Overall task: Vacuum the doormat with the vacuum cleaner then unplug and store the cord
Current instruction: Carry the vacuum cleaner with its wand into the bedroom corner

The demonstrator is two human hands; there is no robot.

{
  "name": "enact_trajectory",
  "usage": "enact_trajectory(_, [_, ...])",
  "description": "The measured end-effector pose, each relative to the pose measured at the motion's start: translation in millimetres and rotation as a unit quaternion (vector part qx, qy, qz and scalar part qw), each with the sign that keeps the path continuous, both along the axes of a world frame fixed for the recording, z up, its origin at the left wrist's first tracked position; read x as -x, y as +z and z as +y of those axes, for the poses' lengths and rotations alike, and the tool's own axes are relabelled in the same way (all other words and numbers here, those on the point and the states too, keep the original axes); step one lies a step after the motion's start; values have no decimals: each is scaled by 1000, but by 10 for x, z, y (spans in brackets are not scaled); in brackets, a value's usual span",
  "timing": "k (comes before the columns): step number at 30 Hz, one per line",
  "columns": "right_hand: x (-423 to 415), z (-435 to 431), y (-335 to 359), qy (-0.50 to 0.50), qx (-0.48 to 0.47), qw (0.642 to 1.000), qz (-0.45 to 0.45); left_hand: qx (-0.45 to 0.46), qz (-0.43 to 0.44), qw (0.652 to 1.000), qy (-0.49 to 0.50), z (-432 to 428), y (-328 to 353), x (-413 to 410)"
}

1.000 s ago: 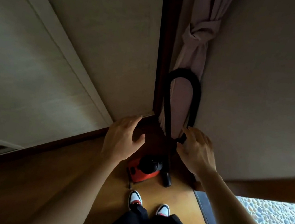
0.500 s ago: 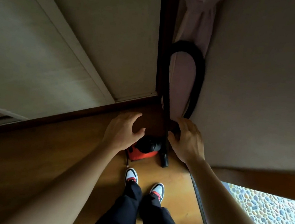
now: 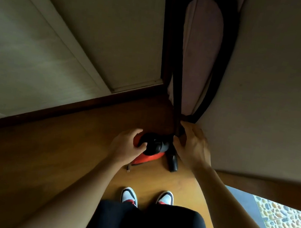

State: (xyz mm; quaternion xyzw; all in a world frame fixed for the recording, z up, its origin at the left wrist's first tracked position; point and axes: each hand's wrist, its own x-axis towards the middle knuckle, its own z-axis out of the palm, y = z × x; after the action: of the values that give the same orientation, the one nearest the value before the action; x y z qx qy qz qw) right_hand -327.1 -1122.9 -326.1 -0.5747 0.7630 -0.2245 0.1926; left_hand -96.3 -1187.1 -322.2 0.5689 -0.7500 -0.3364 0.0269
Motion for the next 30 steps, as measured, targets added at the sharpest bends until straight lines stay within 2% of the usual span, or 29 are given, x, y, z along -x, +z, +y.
enact_trajectory(8, [-7, -271, -1680, -35, 55, 998, 3, 33, 17, 999, -33, -191, -1850, 137])
enact_trajectory(14, [-42, -463, -2542, -58, 161, 985, 38, 64, 15, 995, -68, -417, -2922, 148])
enact_trajectory(19, [152, -710, -2956, -91, 272, 958, -1, 66, 31, 993, -92, -561, -3454, 169])
enact_trajectory(25, [321, -838, -3205, -48, 234, 964, -113, 26, 78, 992, -97, -611, -3771, 172])
enact_trajectory(30, [235, -1004, -3150, -44, 255, 949, -182, 6, 126, 985, -121, -563, -3876, 141])
